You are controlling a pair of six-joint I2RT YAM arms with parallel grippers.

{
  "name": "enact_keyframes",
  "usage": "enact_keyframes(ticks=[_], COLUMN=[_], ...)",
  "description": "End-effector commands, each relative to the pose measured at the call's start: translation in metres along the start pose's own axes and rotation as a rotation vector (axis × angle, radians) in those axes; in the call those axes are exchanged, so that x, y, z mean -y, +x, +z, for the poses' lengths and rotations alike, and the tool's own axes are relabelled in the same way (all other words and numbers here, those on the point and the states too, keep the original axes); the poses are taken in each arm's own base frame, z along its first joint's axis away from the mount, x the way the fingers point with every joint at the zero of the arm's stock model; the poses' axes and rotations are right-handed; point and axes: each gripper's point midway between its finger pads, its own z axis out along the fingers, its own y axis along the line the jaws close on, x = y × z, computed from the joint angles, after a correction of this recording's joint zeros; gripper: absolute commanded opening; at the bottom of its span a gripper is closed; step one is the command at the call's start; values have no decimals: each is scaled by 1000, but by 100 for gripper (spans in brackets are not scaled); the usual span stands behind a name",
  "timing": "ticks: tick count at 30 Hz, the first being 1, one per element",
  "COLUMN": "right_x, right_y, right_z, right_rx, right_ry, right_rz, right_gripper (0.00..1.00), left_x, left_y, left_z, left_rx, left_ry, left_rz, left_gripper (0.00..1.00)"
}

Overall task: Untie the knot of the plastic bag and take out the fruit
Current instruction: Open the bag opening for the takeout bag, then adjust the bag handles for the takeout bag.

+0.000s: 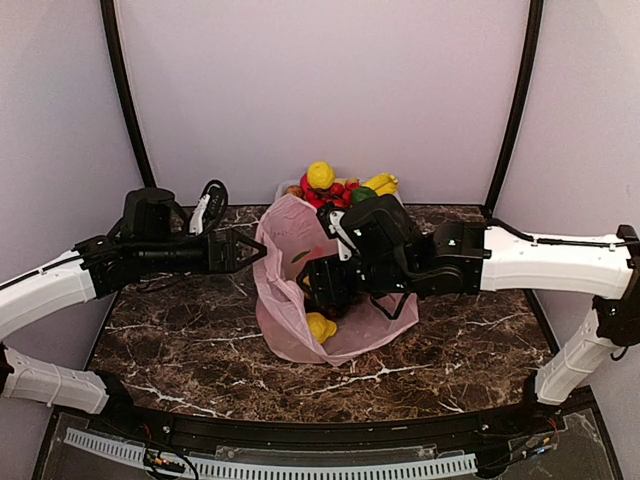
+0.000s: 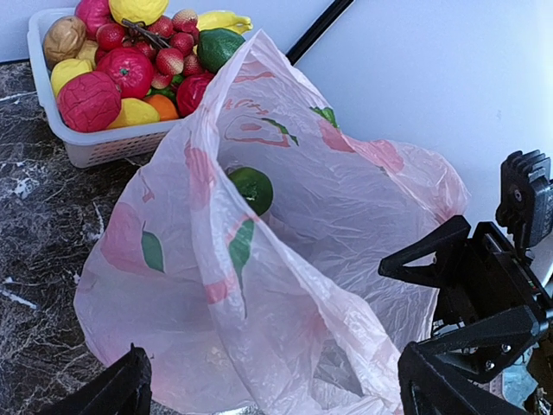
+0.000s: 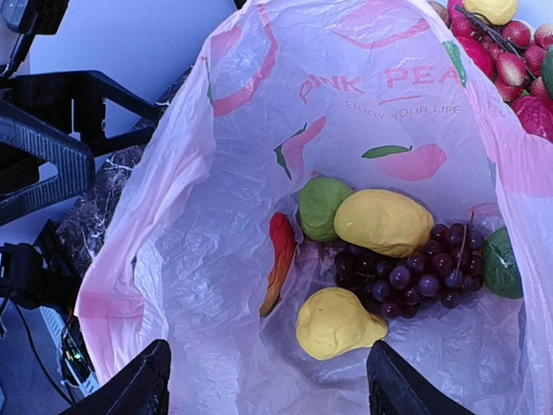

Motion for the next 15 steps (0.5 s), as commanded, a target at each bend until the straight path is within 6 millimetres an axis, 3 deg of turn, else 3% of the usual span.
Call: enact_keyframes(ticks=[1,6,15], right_x=[0,-10,-14], right_y=[-24,-35,-42], right_z=[-6,-9,-34], right_rx=[74,93,105], right_ry=[-18,-60,-162], right_rz=[68,70,2], right_gripper=[75,74,77], left_x=[12,12,0], left_y=[2,5,2], left_z=[2,7,11], left_rx=[-38,-68,4], left_ry=[53,58,12], left_rz=[-36,-75,-164], left_gripper=[99,99,99])
